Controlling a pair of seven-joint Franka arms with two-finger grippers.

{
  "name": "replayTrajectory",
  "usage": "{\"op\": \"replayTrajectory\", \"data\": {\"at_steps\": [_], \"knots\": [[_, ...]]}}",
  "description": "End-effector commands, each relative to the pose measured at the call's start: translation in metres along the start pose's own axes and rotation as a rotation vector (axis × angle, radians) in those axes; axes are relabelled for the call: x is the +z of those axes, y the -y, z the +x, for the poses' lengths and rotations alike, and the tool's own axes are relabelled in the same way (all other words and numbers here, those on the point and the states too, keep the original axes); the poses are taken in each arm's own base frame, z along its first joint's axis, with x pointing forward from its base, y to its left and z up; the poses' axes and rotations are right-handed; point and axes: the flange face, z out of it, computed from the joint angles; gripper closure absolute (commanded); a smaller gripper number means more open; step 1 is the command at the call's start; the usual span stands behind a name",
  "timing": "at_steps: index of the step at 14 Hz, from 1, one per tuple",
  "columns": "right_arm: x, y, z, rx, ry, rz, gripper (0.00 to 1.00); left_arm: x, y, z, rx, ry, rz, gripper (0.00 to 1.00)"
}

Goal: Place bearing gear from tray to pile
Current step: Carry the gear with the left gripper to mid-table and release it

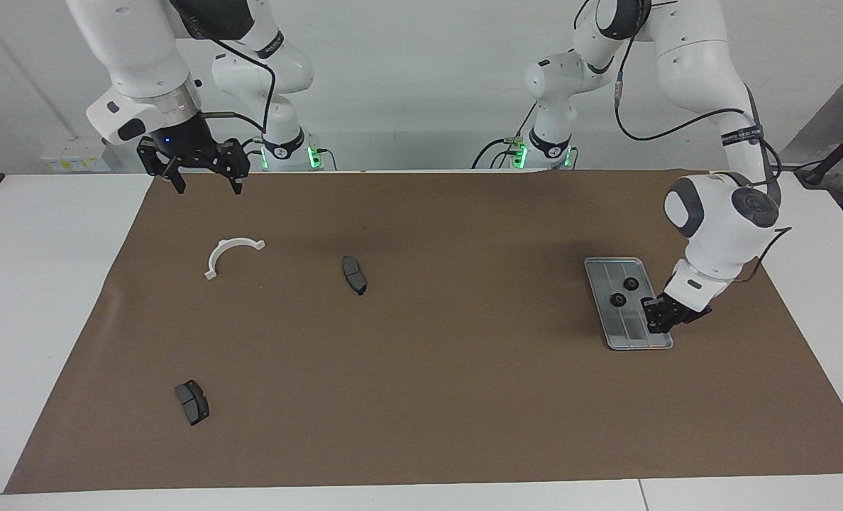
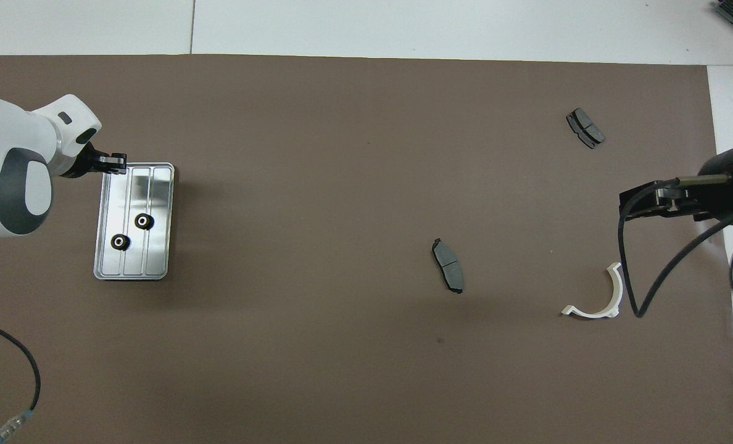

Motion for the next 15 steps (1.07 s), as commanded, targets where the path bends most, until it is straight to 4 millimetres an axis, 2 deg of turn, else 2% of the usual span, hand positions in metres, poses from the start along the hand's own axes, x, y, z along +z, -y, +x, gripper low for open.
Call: {"op": "replayTrajectory", "data": {"at_steps": [1, 3, 5, 7, 11, 15], "knots": [[-0.001, -0.006, -0.003, -0.022, -0.002, 0.02, 0.0, -0.021, -0.016, 0.015, -0.045, -0.004, 0.016, 0.91], [-0.002, -0.01, -0.004, -0.014, -0.004, 0.02, 0.0, -0.024, -0.058, 0.019, -0.111, 0.002, 0.009, 0.91], [-0.001, -0.01, -0.003, -0.014, -0.002, 0.02, 0.0, -0.021, -0.099, 0.015, -0.161, 0.042, 0.014, 0.91], [-0.001, -0.01, -0.003, -0.014, -0.004, 0.02, 0.0, -0.019, -0.154, 0.008, -0.221, 0.07, 0.018, 0.91], [0.001, -0.009, -0.003, -0.016, -0.011, 0.021, 0.0, -0.014, -0.281, -0.018, -0.364, 0.078, 0.012, 0.91], [0.005, -0.008, -0.003, -0.019, -0.013, 0.021, 0.0, -0.007, -0.381, -0.047, -0.426, 0.066, -0.044, 0.91]]}}
